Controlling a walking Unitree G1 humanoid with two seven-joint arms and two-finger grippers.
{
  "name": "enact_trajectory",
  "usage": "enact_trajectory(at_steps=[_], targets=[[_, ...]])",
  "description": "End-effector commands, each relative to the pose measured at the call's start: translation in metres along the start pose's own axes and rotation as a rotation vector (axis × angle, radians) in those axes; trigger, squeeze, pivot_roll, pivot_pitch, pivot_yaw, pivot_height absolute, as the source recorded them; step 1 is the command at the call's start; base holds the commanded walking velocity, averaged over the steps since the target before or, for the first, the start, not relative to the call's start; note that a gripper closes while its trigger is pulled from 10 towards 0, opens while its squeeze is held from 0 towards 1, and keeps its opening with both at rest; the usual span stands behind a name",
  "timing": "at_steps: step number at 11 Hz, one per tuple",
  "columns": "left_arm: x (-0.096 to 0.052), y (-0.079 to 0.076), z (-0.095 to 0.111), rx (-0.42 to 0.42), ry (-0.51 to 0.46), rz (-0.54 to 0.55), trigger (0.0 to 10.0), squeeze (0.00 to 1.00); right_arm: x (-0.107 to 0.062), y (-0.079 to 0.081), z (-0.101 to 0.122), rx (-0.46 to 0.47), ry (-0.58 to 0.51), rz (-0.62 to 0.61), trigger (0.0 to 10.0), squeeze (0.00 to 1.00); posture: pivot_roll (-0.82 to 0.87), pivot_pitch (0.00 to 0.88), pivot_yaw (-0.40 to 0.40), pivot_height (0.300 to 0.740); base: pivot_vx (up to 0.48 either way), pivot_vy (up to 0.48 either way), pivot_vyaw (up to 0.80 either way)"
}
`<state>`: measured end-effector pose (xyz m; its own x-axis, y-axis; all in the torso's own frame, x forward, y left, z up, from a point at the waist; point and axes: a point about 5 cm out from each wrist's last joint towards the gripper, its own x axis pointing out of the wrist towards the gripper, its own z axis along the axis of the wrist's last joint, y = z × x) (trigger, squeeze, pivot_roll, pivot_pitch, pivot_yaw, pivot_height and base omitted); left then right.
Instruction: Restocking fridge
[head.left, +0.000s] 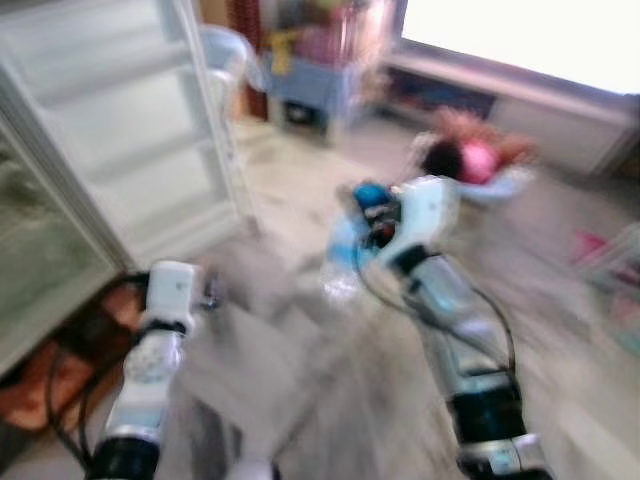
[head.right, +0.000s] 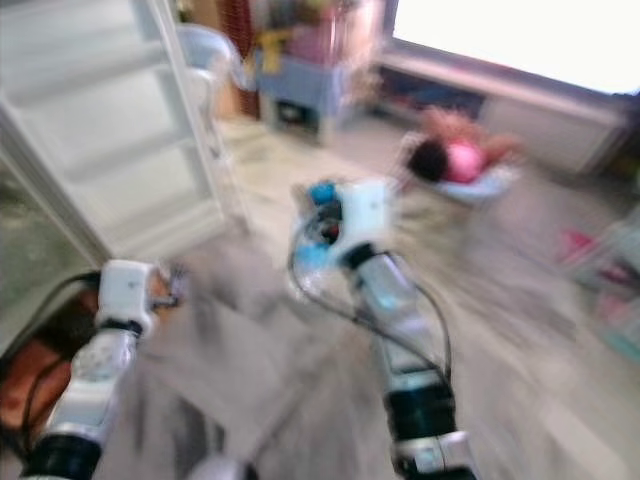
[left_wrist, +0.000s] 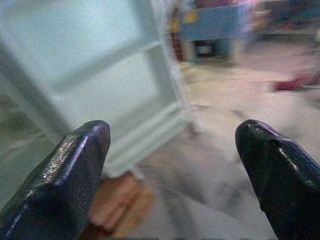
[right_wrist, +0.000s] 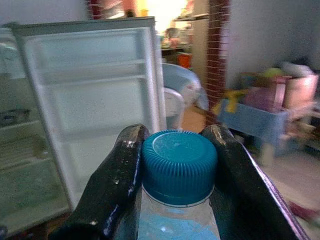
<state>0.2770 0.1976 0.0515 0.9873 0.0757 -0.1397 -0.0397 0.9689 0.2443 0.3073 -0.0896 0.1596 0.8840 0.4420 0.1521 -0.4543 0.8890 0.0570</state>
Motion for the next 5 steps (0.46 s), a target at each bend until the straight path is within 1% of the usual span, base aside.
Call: enact_trajectory(at_steps=[1, 2, 3, 4, 5], targets=[[0.000, 0.000, -0.004, 0.006, 0.036, 0.031, 10.0, 0.00, -0.001, -0.009, 0.007, -0.029, -0.026, -0.022, 10.0, 0.00, 0.06, 0.000, 0.022, 0.740, 0.480, 0.000, 0.80], [-0.003, 0.002, 0.000, -0.026, 0.003, 0.031, 10.0, 0.00, -0.004, -0.012, 0.007, -0.031, -0.029, -0.036, 10.0, 0.00, 0.06, 0.000, 0.021, 0.740, 0.480, 0.000, 0.80], [-0.009, 0.004, 0.005, -0.031, -0.034, 0.021, 10.0, 0.00, -0.012, -0.018, 0.003, -0.041, -0.022, -0.066, 10.0, 0.00, 0.06, 0.000, 0.021, 0.740, 0.480, 0.000, 0.80], [-0.018, 0.002, 0.013, -0.049, -0.091, 0.005, 10.0, 0.00, -0.027, -0.031, -0.004, -0.061, -0.005, -0.130, 10.0, 0.00, 0.06, 0.000, 0.019, 0.740, 0.480, 0.000, 0.80], [-0.024, 0.000, 0.015, -0.044, -0.101, 0.012, 10.0, 0.00, -0.038, -0.038, -0.011, -0.072, 0.023, -0.168, 10.0, 0.00, 0.06, 0.000, 0.018, 0.740, 0.334, 0.000, 0.77]])
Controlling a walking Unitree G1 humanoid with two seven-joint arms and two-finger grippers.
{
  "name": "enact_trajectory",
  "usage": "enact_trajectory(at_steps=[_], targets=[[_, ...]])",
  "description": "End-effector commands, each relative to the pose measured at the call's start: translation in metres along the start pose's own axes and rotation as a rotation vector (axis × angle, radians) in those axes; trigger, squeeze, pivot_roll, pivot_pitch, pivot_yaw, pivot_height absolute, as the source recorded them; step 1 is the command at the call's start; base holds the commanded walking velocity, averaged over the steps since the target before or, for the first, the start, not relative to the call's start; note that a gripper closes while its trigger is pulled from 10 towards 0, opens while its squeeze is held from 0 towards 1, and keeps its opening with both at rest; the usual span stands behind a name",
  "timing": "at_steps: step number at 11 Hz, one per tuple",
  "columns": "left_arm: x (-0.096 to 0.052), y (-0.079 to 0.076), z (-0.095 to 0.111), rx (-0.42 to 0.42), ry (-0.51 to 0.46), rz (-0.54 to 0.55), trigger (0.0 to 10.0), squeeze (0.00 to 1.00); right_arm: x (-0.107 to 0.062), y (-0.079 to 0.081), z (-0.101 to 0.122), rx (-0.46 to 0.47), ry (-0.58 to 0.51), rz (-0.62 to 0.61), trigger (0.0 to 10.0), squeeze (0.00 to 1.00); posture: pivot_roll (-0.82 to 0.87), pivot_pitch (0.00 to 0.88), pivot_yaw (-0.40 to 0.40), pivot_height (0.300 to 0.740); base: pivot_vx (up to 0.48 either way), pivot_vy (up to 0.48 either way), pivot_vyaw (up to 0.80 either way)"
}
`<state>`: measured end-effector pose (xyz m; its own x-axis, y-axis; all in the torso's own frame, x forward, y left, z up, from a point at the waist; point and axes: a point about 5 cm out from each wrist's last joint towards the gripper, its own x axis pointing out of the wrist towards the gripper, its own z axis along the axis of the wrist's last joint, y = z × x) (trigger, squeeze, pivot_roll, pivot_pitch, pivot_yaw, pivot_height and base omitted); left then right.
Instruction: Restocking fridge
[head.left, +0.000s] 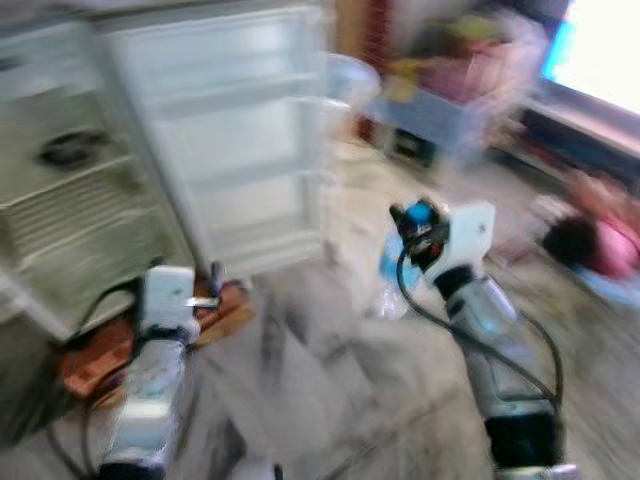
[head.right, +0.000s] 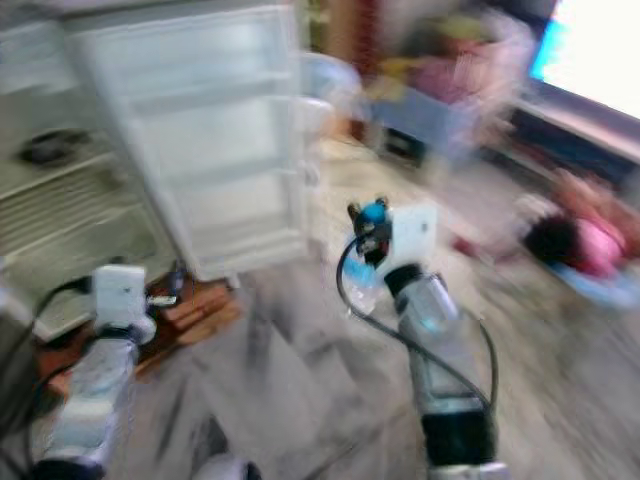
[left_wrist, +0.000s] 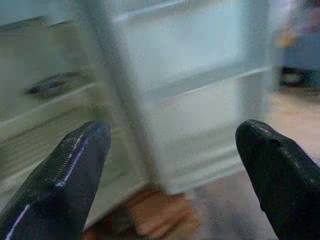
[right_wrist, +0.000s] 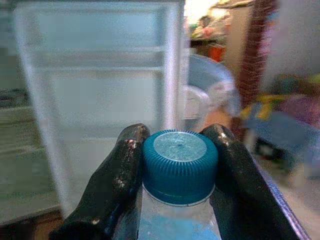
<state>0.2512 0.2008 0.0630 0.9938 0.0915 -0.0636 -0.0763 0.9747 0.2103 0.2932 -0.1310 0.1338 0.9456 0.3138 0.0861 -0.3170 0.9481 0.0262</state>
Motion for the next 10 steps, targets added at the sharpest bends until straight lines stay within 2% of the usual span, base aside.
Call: enact_trajectory(at_steps=[1, 2, 4, 5, 6, 7, 8, 10], targets=[[-0.002, -0.007, 0.007, -0.009, -0.036, -0.008, 10.0, 0.00, -0.009, -0.011, 0.004, -0.033, -0.022, -0.045, 10.0, 0.00, 0.05, 0.000, 0.019, 0.740, 0.000, 0.000, 0.57], [-0.009, -0.008, 0.004, -0.031, -0.037, -0.009, 10.0, 0.00, -0.017, -0.016, -0.002, -0.047, -0.002, -0.068, 10.0, 0.00, 0.05, 0.000, 0.016, 0.740, 0.000, 0.000, 0.00], [-0.017, -0.011, 0.005, -0.005, -0.080, -0.025, 10.0, 0.00, -0.028, -0.022, -0.010, -0.062, 0.031, -0.111, 10.0, 0.00, 0.05, 0.000, 0.011, 0.740, 0.000, 0.000, 0.00], [-0.022, -0.021, 0.007, -0.045, -0.059, -0.139, 10.0, 0.00, -0.037, -0.029, -0.014, -0.100, 0.045, -0.154, 10.0, 0.00, 0.05, 0.000, 0.001, 0.740, 0.000, 0.000, 0.00], [-0.023, -0.023, 0.008, -0.049, -0.055, -0.184, 10.0, 0.00, -0.039, -0.033, -0.016, -0.086, 0.053, -0.177, 10.0, 0.00, 0.05, 0.000, 0.001, 0.740, 0.000, 0.000, 0.00], [-0.024, -0.023, 0.007, -0.050, -0.054, -0.186, 10.0, 0.00, -0.039, -0.033, -0.015, -0.088, 0.052, -0.180, 10.0, 0.00, 0.05, 0.000, 0.002, 0.740, 0.000, 0.000, 0.00], [-0.025, -0.022, 0.006, -0.085, -0.050, -0.178, 10.0, 0.00, -0.035, -0.030, -0.014, -0.078, 0.046, -0.172, 10.0, 0.00, 0.05, 0.000, -0.003, 0.740, 0.000, 0.000, 0.00], [-0.023, -0.020, 0.008, -0.087, -0.040, -0.163, 10.0, 0.00, -0.031, -0.028, -0.012, -0.072, 0.037, -0.160, 10.0, 0.00, 0.05, 0.000, -0.004, 0.740, 0.351, 0.131, 0.00]])
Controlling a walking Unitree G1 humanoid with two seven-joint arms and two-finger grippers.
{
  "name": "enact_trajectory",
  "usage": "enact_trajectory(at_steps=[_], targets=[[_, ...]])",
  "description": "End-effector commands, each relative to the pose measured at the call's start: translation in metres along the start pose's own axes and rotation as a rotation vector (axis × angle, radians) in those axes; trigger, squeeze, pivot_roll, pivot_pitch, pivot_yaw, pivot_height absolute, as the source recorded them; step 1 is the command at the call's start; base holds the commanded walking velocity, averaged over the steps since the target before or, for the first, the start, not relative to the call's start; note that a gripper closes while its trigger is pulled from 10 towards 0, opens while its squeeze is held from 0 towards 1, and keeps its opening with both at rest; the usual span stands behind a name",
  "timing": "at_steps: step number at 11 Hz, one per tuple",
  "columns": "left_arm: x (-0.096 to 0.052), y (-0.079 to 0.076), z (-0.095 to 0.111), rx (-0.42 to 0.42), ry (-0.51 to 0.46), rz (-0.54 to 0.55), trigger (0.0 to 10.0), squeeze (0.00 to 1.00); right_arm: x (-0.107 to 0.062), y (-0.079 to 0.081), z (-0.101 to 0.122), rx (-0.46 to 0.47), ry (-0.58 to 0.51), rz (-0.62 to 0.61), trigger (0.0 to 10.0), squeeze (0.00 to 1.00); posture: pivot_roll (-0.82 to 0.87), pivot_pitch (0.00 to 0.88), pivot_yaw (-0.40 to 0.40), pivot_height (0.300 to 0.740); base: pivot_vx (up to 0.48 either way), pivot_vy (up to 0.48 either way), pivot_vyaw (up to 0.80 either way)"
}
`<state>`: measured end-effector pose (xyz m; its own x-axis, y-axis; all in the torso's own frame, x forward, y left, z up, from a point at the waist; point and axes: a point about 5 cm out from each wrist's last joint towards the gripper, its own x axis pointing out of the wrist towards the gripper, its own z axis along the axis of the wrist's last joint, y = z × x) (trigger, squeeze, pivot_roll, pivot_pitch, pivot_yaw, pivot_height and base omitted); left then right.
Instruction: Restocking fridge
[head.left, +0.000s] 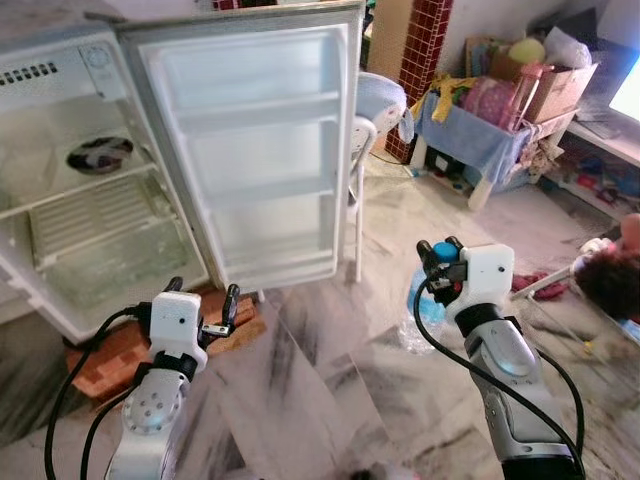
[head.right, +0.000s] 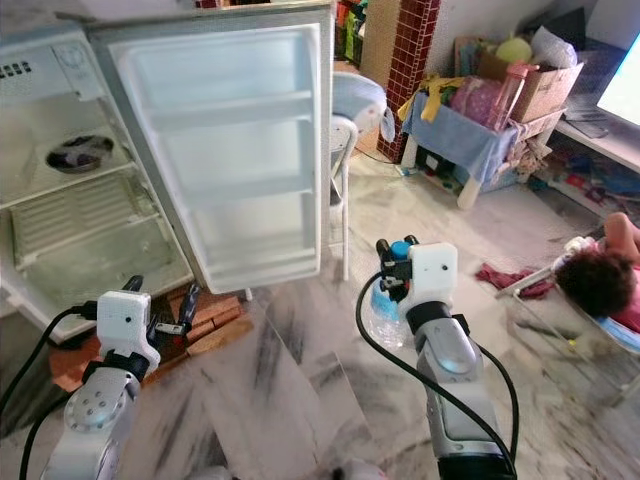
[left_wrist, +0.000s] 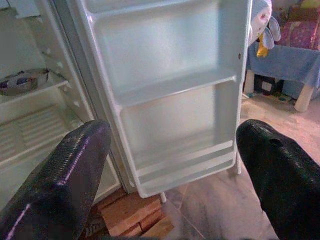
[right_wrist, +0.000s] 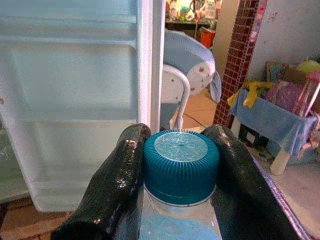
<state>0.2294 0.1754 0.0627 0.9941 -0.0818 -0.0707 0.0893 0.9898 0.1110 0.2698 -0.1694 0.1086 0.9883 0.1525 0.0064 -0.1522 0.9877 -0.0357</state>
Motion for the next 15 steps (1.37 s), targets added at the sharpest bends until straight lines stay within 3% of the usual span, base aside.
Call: enact_trajectory(at_steps=[1, 4, 5, 9, 11, 15], targets=[[0.001, 0.004, 0.003, 0.029, -0.005, 0.027, 10.0, 0.00, 0.007, 0.002, 0.013, -0.012, -0.058, 0.023, 10.0, 0.00, 0.05, 0.000, -0.004, 0.740, 0.398, 0.266, 0.00], [0.005, 0.012, 0.003, 0.060, -0.002, 0.016, 10.0, 0.00, 0.010, 0.004, 0.016, -0.021, -0.067, 0.037, 10.0, 0.00, 0.05, 0.000, 0.001, 0.740, 0.401, 0.261, 0.71], [0.007, 0.017, 0.004, 0.061, 0.003, 0.030, 10.0, 0.00, 0.010, 0.000, 0.016, 0.030, -0.071, 0.006, 10.0, 0.00, 0.04, 0.000, 0.002, 0.740, 0.405, 0.259, 0.00], [0.008, 0.014, 0.000, 0.068, 0.024, 0.041, 10.0, 0.00, 0.013, 0.000, 0.018, 0.022, -0.077, 0.019, 10.0, 0.00, 0.04, 0.000, 0.004, 0.740, 0.376, 0.297, 0.00], [0.008, 0.017, 0.001, 0.134, 0.019, 0.082, 10.0, 0.00, 0.016, 0.001, 0.020, 0.028, -0.084, 0.024, 10.0, 0.00, 0.05, 0.000, 0.002, 0.740, 0.394, 0.124, 0.00], [0.010, 0.014, 0.000, 0.150, 0.020, 0.095, 10.0, 0.00, 0.017, 0.002, 0.022, 0.011, -0.100, 0.042, 10.0, 0.00, 0.05, 0.000, 0.002, 0.740, 0.000, 0.000, 0.19]])
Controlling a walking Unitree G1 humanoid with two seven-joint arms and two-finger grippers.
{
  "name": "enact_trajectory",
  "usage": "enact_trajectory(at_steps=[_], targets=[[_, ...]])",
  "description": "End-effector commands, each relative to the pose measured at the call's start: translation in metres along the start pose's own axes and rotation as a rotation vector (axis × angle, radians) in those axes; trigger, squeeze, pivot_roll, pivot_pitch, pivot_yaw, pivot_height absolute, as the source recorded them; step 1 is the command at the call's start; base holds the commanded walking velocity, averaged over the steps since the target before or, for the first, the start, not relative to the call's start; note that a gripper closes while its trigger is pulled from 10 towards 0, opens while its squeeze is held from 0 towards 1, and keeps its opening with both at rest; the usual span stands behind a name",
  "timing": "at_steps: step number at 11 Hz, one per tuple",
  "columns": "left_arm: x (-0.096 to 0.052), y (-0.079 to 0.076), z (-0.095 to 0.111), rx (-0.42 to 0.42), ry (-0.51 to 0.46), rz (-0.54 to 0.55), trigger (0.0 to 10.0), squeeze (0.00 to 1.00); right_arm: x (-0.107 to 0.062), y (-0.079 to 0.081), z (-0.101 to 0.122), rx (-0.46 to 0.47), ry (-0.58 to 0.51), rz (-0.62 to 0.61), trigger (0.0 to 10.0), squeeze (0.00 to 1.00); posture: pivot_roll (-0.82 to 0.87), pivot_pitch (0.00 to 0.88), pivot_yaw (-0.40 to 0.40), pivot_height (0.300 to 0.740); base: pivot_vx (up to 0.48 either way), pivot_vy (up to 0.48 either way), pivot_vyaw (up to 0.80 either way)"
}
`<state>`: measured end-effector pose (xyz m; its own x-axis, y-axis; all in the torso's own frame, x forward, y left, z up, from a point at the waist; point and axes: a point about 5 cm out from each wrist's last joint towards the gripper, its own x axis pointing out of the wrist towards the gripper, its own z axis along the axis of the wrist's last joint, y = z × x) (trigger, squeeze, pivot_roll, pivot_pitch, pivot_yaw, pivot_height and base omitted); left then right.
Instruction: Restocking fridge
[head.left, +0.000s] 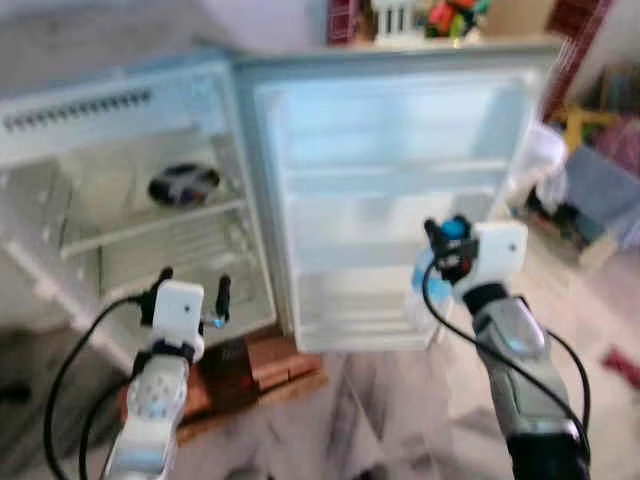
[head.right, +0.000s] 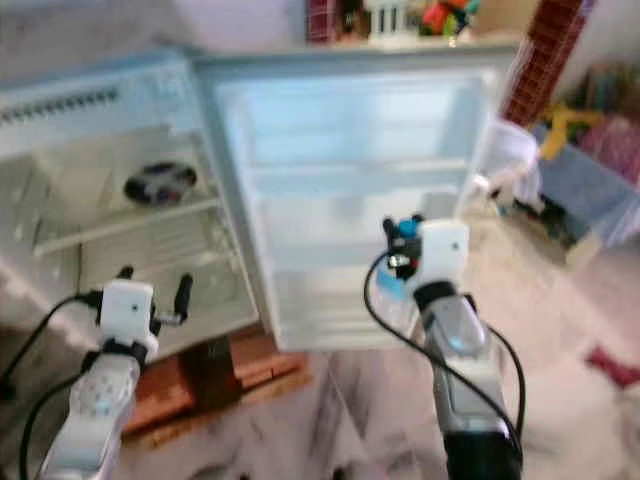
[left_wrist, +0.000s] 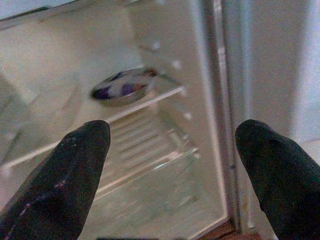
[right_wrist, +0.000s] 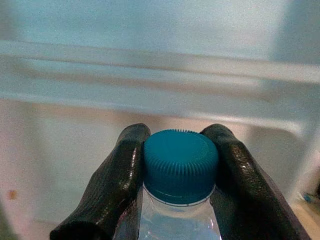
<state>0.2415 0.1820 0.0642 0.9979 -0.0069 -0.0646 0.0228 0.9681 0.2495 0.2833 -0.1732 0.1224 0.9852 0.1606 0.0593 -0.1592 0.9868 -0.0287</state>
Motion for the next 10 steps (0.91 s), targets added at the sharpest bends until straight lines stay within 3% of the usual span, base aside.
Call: enact_trajectory(at_steps=[1, 5, 7, 8, 10], targets=[[-0.001, 0.005, -0.002, 0.017, 0.012, 0.015, 10.0, 0.00, 0.004, 0.009, 0.009, 0.004, -0.050, 0.035, 10.0, 0.00, 0.05, 0.000, 0.002, 0.740, 0.000, 0.000, 0.80], [-0.004, 0.003, -0.004, 0.006, 0.021, 0.022, 10.0, 0.00, 0.006, 0.008, 0.011, 0.023, -0.058, 0.035, 10.0, 0.00, 0.04, 0.000, 0.003, 0.740, 0.000, -0.385, 0.13], [-0.016, 0.002, 0.002, -0.011, 0.007, 0.025, 10.0, 0.00, 0.000, 0.004, 0.010, 0.024, -0.056, 0.022, 10.0, 0.00, 0.04, 0.000, 0.004, 0.740, 0.000, 0.000, 0.00], [-0.030, -0.002, 0.006, -0.045, -0.017, 0.012, 10.0, 0.00, -0.006, 0.002, 0.007, 0.018, -0.045, 0.015, 10.0, 0.00, 0.05, 0.000, 0.001, 0.740, 0.000, 0.000, 0.00], [-0.052, -0.011, 0.010, -0.002, -0.030, -0.039, 10.0, 0.00, -0.011, 0.007, 0.001, 0.028, -0.017, 0.034, 10.0, 0.00, 0.06, 0.000, -0.033, 0.740, 0.000, 0.000, 0.00]])
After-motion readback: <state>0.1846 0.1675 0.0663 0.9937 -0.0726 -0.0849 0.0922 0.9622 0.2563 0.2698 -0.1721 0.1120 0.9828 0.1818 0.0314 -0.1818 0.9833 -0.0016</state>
